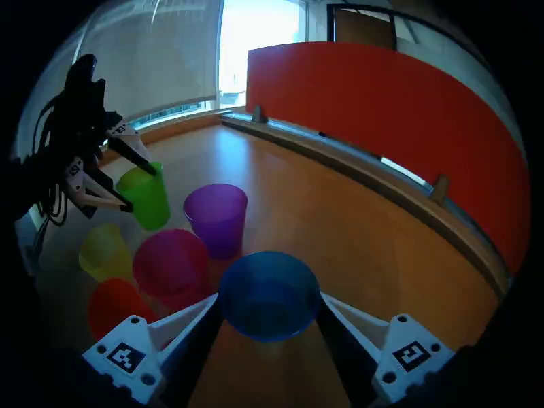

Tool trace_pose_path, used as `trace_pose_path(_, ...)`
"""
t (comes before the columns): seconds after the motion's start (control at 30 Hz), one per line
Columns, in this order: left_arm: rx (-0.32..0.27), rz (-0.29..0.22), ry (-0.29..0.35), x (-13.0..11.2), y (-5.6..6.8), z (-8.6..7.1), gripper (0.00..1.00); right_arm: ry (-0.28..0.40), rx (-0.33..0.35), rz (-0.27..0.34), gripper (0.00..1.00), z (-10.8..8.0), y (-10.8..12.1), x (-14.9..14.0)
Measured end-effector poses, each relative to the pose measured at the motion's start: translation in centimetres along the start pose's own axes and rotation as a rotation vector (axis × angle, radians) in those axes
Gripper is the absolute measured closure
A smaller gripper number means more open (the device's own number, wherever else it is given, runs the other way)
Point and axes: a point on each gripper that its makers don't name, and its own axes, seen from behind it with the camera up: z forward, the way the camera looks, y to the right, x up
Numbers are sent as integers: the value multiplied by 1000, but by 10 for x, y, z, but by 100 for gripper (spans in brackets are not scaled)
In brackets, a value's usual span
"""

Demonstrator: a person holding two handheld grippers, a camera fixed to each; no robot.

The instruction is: Pour water

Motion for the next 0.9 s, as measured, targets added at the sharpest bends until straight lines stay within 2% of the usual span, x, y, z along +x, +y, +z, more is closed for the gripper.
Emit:
trace_pose_path(0.37,16,-11,21,10,-2,-5,14,45,-17,22,10,-15,5,12)
trace_pose_path(0.9,41,-15,89,41,11,-34,14,127,-55,6,10,-66,-4,43)
